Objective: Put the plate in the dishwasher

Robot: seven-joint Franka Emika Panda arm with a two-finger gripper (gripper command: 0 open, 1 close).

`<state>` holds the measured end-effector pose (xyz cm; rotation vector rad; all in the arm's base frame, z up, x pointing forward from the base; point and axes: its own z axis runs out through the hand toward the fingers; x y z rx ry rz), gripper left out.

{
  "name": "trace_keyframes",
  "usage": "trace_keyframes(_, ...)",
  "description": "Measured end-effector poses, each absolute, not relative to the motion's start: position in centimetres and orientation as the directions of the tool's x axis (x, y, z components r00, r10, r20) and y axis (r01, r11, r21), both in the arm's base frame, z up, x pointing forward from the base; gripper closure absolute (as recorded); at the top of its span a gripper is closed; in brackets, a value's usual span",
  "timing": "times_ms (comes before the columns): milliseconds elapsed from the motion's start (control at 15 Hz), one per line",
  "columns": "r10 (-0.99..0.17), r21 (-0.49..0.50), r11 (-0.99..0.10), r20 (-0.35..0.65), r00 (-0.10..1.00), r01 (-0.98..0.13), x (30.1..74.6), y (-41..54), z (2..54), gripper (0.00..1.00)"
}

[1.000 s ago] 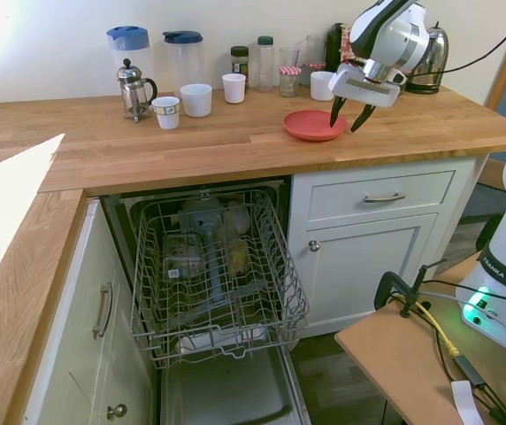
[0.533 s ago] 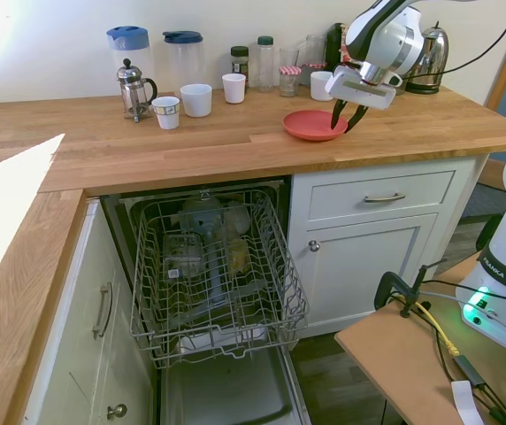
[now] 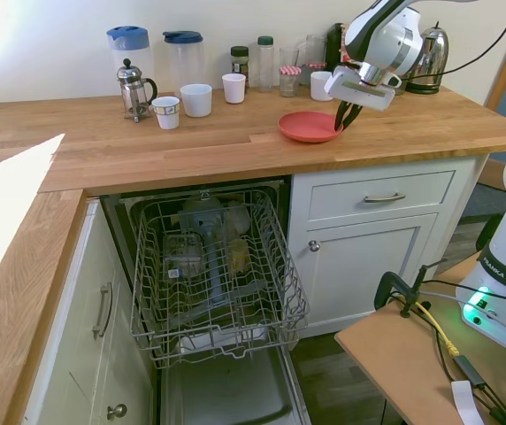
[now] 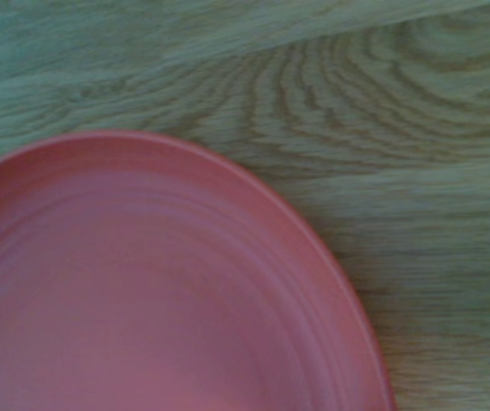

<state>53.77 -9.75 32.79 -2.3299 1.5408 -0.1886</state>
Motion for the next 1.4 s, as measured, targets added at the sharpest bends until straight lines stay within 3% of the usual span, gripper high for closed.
trace_keyframes(333, -0.898, -0.374, -0.389, -0.052, 0.438, -0.842, 54.2, -8.4, 34.2, 1.0)
trace_keyframes(733, -0.834, -0.393, -0.537, 0.112, 0.541, -0.746, 53.6, -1.5, 44.8, 1.0)
trace_keyframes(1067, -0.726, -0.301, -0.688, 0.261, 0.637, -0.661, 52.7, 9.1, 51.0, 1.0)
trace_keyframes(1400, -0.55, -0.147, -0.826, 0.414, 0.725, -0.544, 48.4, 21.5, 48.0, 1.0)
